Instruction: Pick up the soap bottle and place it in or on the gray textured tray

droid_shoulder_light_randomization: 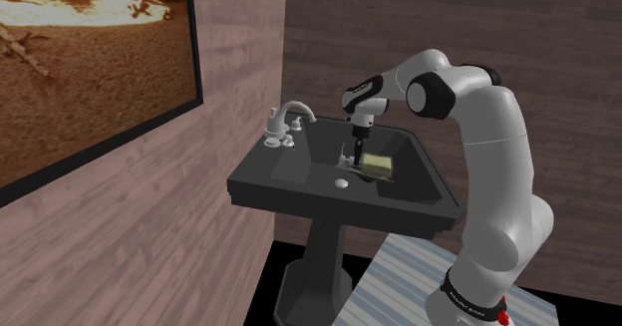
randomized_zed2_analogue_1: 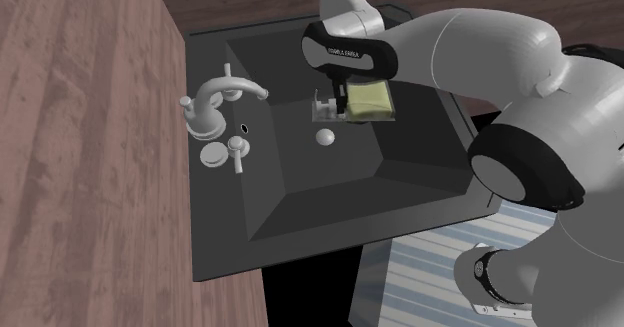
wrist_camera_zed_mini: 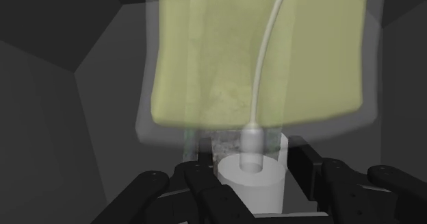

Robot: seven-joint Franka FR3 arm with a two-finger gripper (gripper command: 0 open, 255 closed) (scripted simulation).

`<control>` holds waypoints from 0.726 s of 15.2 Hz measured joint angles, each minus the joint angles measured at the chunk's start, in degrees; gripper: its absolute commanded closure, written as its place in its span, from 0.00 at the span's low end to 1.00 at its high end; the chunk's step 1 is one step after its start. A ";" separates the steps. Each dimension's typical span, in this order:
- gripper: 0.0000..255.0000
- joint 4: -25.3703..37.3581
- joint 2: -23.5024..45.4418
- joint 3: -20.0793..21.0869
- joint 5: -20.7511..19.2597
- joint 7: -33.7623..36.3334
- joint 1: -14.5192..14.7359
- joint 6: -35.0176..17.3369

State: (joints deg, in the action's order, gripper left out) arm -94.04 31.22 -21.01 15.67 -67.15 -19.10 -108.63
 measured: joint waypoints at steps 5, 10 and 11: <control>1.00 1.06 -1.66 -0.46 -0.76 0.54 0.10 2.63; 1.00 2.93 -3.02 -0.79 -1.40 1.12 0.15 5.75; 1.00 3.26 -3.29 -0.85 -1.51 1.20 0.14 6.33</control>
State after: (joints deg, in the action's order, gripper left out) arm -90.78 27.93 -21.87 14.16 -65.96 -18.96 -102.30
